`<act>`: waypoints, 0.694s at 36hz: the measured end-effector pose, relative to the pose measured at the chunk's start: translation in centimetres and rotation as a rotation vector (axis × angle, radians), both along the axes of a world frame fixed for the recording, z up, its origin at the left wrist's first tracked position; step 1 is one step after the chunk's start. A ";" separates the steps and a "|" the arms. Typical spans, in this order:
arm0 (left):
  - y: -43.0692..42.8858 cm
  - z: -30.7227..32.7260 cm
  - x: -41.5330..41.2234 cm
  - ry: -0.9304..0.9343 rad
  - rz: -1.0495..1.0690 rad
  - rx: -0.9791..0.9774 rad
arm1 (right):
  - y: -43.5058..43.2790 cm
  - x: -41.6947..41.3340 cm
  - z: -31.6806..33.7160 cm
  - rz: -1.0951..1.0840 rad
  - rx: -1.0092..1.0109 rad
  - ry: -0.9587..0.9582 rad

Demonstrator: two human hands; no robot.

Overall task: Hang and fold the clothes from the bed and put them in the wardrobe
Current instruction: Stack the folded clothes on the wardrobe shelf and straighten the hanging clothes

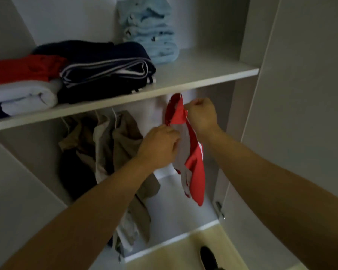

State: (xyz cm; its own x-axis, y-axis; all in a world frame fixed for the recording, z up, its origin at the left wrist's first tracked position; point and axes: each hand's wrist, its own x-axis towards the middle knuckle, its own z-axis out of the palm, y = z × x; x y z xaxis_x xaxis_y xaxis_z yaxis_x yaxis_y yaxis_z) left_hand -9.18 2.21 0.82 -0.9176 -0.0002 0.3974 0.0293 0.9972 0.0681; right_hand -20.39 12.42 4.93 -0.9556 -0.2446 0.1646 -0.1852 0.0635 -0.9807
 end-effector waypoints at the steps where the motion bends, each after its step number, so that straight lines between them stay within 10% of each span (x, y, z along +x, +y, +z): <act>1: 0.2 -1.7 0.3 -0.050 0.022 0.047 | 0.0 0.2 -1.7 -0.005 0.029 -0.009; 25: -13.9 -11.0 -3.4 -0.364 1.147 0.402 | -4.1 -13.9 -13.8 0.115 1.025 0.311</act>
